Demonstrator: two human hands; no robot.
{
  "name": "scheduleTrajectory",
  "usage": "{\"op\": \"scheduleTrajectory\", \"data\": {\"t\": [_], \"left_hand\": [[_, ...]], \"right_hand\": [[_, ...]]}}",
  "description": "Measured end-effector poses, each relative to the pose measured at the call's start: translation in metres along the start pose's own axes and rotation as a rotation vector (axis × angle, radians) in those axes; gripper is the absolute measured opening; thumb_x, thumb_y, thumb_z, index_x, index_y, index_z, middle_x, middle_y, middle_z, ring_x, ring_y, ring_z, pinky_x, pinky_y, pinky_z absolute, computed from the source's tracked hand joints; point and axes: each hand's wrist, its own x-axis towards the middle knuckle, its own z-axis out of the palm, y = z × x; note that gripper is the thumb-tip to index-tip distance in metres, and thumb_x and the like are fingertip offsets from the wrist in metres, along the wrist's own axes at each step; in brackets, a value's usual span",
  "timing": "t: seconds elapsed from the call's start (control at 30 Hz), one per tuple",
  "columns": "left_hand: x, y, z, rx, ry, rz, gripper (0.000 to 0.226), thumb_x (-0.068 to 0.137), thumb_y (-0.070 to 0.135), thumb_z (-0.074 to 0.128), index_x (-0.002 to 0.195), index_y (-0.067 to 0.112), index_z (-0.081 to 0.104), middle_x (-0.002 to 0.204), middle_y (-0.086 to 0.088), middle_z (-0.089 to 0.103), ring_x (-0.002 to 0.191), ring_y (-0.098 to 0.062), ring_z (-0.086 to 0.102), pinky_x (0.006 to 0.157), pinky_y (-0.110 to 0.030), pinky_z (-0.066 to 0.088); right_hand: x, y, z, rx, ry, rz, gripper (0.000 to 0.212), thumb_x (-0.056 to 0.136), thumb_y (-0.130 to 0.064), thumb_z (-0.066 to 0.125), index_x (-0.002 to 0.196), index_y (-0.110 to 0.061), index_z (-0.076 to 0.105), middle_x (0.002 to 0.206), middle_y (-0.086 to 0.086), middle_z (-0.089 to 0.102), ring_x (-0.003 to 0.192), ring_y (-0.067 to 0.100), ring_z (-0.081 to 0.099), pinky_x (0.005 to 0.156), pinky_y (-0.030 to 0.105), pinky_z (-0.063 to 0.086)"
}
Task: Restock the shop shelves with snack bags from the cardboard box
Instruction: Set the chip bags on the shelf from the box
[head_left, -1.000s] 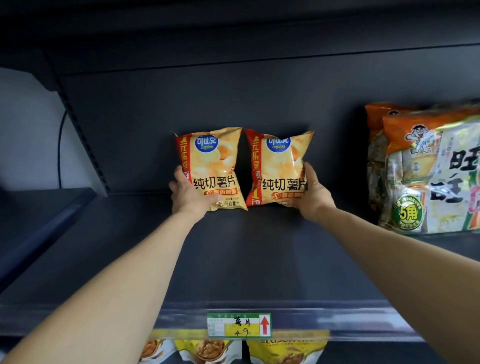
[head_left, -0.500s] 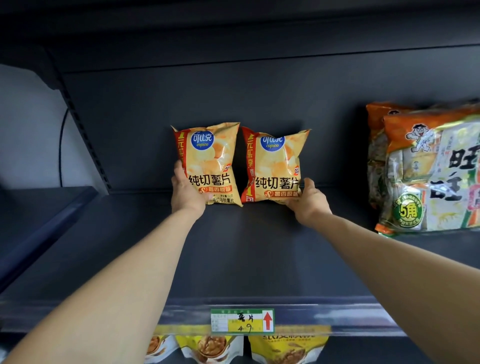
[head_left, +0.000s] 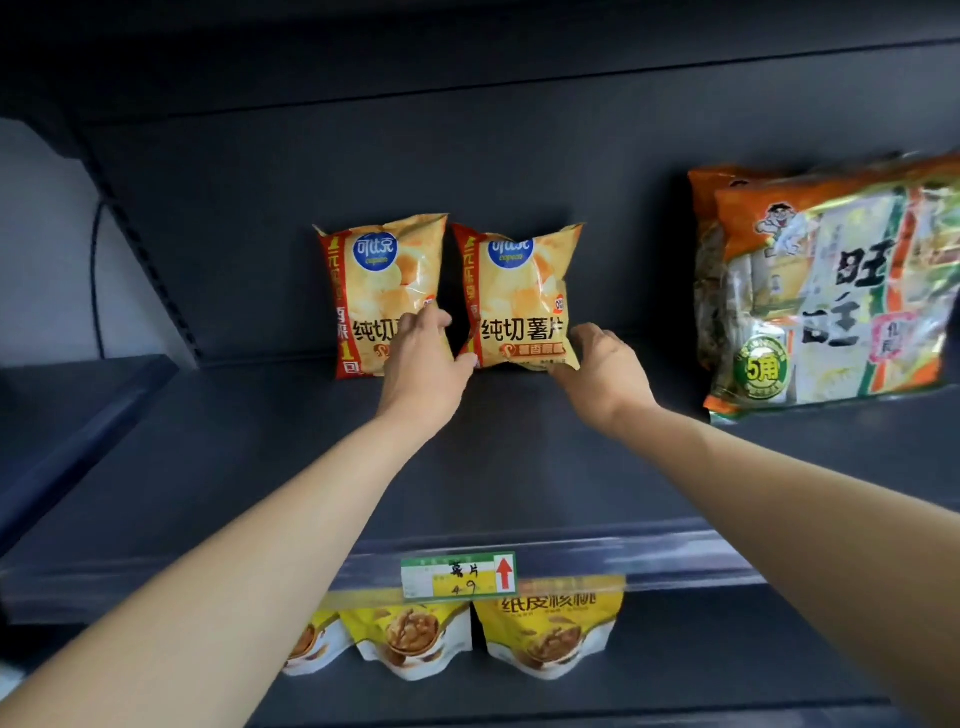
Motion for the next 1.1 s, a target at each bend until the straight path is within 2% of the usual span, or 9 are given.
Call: {"op": "scheduleTrajectory", "data": {"t": [0.23,0.33,0.63,0.7,0.77,0.83,0.9,1.0,1.1], "left_hand": [[-0.052,0.082,0.02,0.074,-0.167,0.407,0.038,0.09,0.017,0.061,0.126,0.015,0.051,0.126,-0.002,0.046,0.118,-0.019,0.046,0.097,-0.029,0.036],[-0.068,0.117,0.026,0.159,-0.303,0.568,0.041,0.089,0.012,0.061,0.128,0.013,0.05,0.128,-0.005,0.045,0.121,-0.023,0.043,0.101,-0.034,0.034],[-0.095,0.261,-0.02,0.232,-0.559,0.748,0.037,0.087,0.01,0.062,0.123,0.009,0.053,0.122,-0.008,0.05,0.118,-0.027,0.044,0.098,-0.039,0.034],[-0.1,0.295,-0.037,0.204,-0.587,0.776,0.039,0.084,0.007,0.064,0.122,0.008,0.055,0.121,-0.009,0.052,0.118,-0.029,0.046,0.096,-0.039,0.035],[-0.107,0.33,-0.056,0.17,-0.634,0.808,0.04,0.082,0.004,0.064,0.122,0.008,0.057,0.12,-0.009,0.053,0.117,-0.029,0.047,0.096,-0.037,0.036],[-0.117,0.367,-0.076,0.147,-0.698,0.839,0.04,0.085,0.006,0.061,0.124,0.009,0.055,0.123,-0.008,0.052,0.119,-0.028,0.047,0.099,-0.038,0.035],[-0.127,0.405,-0.097,0.129,-0.776,0.881,0.038,0.089,0.011,0.057,0.127,0.01,0.052,0.125,-0.007,0.05,0.12,-0.027,0.046,0.101,-0.038,0.035],[-0.138,0.463,-0.127,0.114,-0.837,0.981,0.034,0.092,0.015,0.054,0.126,0.012,0.051,0.126,-0.005,0.049,0.119,-0.026,0.046,0.1,-0.038,0.035],[-0.149,0.516,-0.146,0.121,-0.869,1.065,0.033,0.093,0.017,0.052,0.126,0.015,0.049,0.126,-0.004,0.048,0.119,-0.025,0.045,0.099,-0.037,0.036]], "right_hand": [[-0.046,0.029,-0.056,-0.266,0.11,-0.115,0.042,0.094,-0.03,0.054,0.131,-0.012,0.046,0.129,0.009,0.051,0.121,0.029,0.044,0.095,0.038,0.037],[-0.074,0.045,-0.091,-0.351,0.108,-0.106,0.04,0.094,-0.031,0.052,0.129,-0.013,0.046,0.128,0.007,0.051,0.121,0.028,0.043,0.093,0.037,0.036],[-0.133,0.043,-0.262,-0.567,0.01,0.145,0.028,0.093,-0.02,0.049,0.12,-0.012,0.049,0.121,0.006,0.055,0.118,0.027,0.046,0.094,0.034,0.035],[-0.143,0.031,-0.304,-0.628,0.016,0.19,0.031,0.084,-0.02,0.062,0.113,-0.011,0.056,0.111,0.007,0.06,0.111,0.029,0.053,0.088,0.036,0.04],[-0.154,0.018,-0.35,-0.647,0.041,0.264,0.035,0.058,-0.019,0.083,0.086,-0.011,0.064,0.083,0.007,0.065,0.086,0.029,0.063,0.071,0.032,0.048],[-0.168,0.012,-0.394,-0.659,0.055,0.32,0.038,0.042,-0.018,0.087,0.068,-0.013,0.06,0.067,0.005,0.061,0.07,0.029,0.064,0.06,0.03,0.049],[-0.183,0.002,-0.439,-0.642,0.005,0.398,0.032,0.053,-0.017,0.083,0.077,-0.011,0.062,0.078,0.008,0.064,0.081,0.032,0.064,0.068,0.034,0.049],[-0.205,-0.011,-0.502,-0.674,0.048,0.475,0.026,0.088,-0.019,0.056,0.113,-0.011,0.056,0.116,0.007,0.057,0.116,0.03,0.049,0.095,0.038,0.035],[-0.228,-0.017,-0.553,-0.701,0.09,0.602,0.029,0.095,-0.022,0.047,0.123,-0.015,0.05,0.125,0.005,0.054,0.121,0.027,0.044,0.098,0.037,0.033]]}}
